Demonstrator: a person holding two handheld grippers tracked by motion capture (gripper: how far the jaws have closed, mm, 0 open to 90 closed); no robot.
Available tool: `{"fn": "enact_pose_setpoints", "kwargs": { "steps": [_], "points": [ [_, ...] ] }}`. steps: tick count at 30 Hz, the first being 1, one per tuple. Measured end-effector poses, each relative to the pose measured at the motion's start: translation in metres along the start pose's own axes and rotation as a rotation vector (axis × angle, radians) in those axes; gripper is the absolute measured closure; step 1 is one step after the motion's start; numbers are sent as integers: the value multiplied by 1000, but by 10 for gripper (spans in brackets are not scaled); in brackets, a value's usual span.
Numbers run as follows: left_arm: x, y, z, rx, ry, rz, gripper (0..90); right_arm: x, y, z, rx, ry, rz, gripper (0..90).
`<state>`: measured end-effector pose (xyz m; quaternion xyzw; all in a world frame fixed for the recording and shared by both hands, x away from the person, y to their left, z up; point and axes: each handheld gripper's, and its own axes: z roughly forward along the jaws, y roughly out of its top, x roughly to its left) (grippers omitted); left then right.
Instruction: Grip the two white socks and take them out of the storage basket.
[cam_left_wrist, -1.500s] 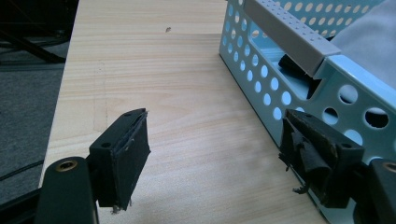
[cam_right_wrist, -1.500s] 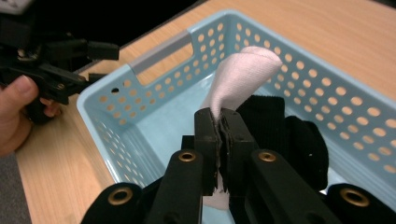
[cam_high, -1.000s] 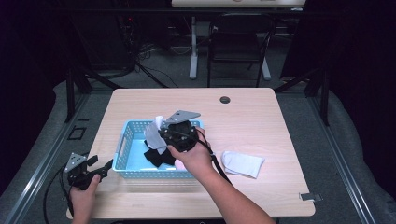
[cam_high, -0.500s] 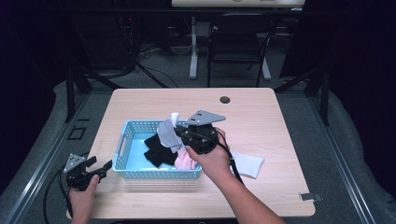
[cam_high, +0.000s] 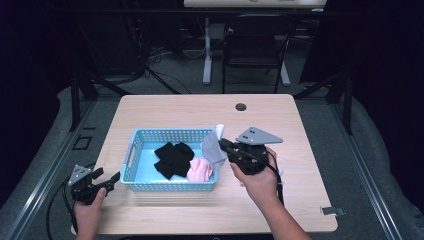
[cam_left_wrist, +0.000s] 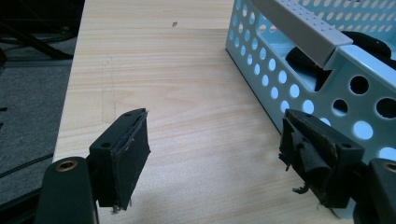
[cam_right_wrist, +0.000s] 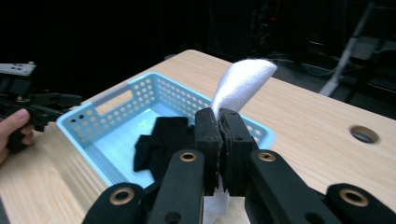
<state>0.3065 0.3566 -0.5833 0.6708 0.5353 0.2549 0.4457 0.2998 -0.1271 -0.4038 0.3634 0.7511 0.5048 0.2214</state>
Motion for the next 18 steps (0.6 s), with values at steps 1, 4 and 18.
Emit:
{"fn": "enact_pose_setpoints", "kwargs": {
  "steps": [1,4,18],
  "points": [
    [0,0,0,1,0,1,238,-3,-3,-3,-1,-10,8,870],
    [-1,0,0,5,-1,4,238,-12,-11,-12,-11,-38,31,870],
    [-2,0,0,7,-1,3,238,-35,-55,-31,-36,-120,109,871]
  ]
}}
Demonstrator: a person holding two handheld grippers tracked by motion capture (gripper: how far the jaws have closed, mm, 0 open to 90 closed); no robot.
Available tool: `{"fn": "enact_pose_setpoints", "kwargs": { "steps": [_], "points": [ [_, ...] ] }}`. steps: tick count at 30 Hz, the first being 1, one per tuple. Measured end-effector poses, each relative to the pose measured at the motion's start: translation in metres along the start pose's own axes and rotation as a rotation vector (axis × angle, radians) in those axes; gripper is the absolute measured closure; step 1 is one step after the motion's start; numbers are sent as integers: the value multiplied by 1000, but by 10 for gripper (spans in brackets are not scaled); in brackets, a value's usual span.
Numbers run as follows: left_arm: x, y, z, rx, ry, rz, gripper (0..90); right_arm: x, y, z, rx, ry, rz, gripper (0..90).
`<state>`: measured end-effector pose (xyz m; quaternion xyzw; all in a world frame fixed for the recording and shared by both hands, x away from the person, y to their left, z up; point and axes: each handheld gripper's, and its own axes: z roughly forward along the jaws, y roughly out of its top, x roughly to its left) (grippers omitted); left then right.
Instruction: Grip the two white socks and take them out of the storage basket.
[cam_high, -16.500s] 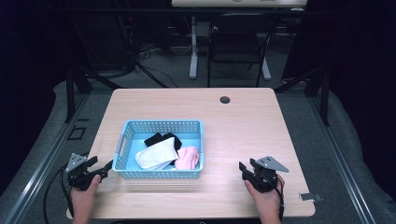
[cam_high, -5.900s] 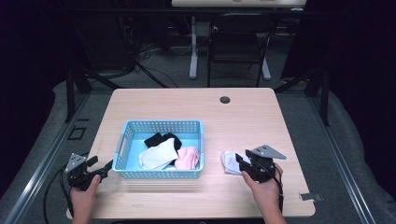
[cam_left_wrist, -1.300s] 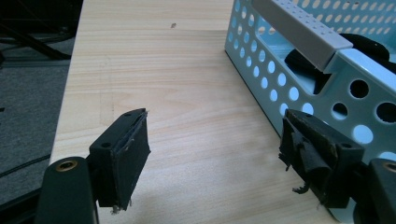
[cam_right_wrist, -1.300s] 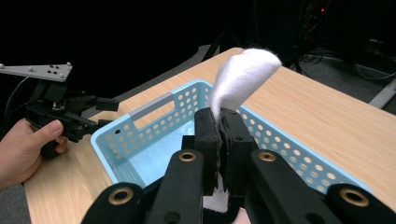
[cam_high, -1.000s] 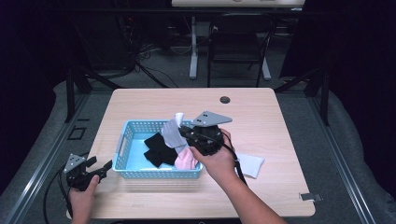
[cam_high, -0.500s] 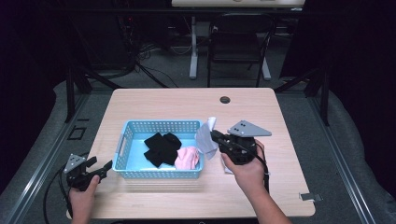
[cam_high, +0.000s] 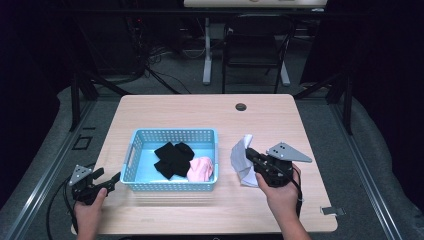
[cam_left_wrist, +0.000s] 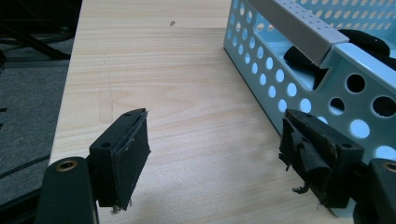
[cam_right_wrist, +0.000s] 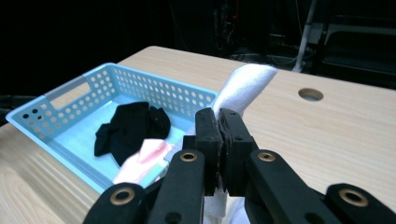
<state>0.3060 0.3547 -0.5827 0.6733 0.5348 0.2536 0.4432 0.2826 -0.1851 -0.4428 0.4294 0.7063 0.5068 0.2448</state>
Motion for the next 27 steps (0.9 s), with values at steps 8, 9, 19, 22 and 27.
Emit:
{"fn": "enact_pose_setpoints", "kwargs": {
  "steps": [8,9,19,22,27],
  "points": [
    [0,0,0,1,1,2,238,-10,-25,5,29,-27,39,871],
    [0,0,0,1,1,2,238,-12,-29,6,40,-33,46,871],
    [0,0,0,1,0,3,238,-34,-60,5,78,-110,113,870],
    [0,0,0,0,1,3,238,-43,-70,4,108,-141,131,869],
    [0,0,0,-3,-1,4,238,-58,-83,4,162,-189,167,863]
  ]
}}
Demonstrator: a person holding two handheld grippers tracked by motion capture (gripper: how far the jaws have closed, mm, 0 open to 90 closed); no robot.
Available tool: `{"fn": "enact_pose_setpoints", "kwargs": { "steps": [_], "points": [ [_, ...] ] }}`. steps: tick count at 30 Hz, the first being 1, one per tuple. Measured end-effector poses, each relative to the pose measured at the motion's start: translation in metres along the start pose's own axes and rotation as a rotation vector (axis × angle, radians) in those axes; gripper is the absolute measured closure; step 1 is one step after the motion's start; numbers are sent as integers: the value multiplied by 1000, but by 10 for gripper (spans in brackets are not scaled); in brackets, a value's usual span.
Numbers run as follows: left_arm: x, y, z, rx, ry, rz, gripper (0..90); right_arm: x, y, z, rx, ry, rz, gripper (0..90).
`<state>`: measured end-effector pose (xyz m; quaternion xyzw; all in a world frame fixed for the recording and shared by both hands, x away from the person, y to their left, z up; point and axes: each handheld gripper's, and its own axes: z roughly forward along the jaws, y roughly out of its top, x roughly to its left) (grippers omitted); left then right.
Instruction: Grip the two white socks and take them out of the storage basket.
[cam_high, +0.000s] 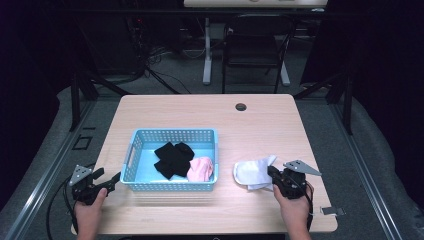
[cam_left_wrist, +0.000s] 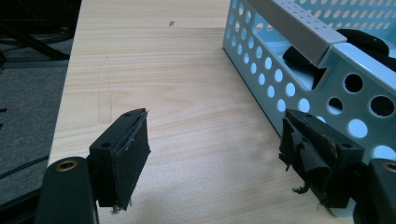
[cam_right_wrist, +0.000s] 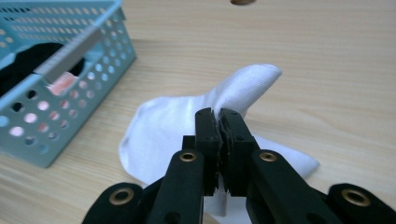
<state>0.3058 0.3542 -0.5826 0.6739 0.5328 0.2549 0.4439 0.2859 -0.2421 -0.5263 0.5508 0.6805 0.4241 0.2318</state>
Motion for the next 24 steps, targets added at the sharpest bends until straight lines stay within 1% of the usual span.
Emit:
{"fn": "enact_pose_setpoints", "kwargs": {
  "steps": [2,5,6,7,8,9,10,12,16,18,20,23,24],
  "points": [
    [0,0,-1,5,1,-2,238,-6,-4,2,28,-10,20,862],
    [1,0,0,3,1,-3,238,-11,-8,4,53,-21,45,850],
    [1,0,0,3,1,-3,238,-11,-8,4,53,-21,45,850],
    [1,0,0,3,1,-2,238,-13,-8,4,63,-25,46,838],
    [1,0,-1,3,0,-2,238,-14,-9,5,66,-38,46,815],
    [1,0,-1,3,0,-2,238,-15,-10,5,66,-41,49,801],
    [1,0,-1,3,0,-2,238,-16,-10,5,71,-40,54,750],
    [1,0,-1,1,0,-2,238,-16,-11,4,62,-45,54,674],
    [1,0,-1,3,1,-2,238,-15,-11,0,39,-55,56,601],
    [1,0,-1,3,0,-2,238,-14,-11,-1,31,-58,55,579],
    [1,0,-1,1,0,-3,238,-12,-11,-5,11,-61,55,566],
    [1,0,-1,2,0,-4,238,-11,-12,-9,9,-65,61,557],
    [1,0,-1,3,-1,-4,238,-11,-13,-10,2,-65,73,555]
  ]
}}
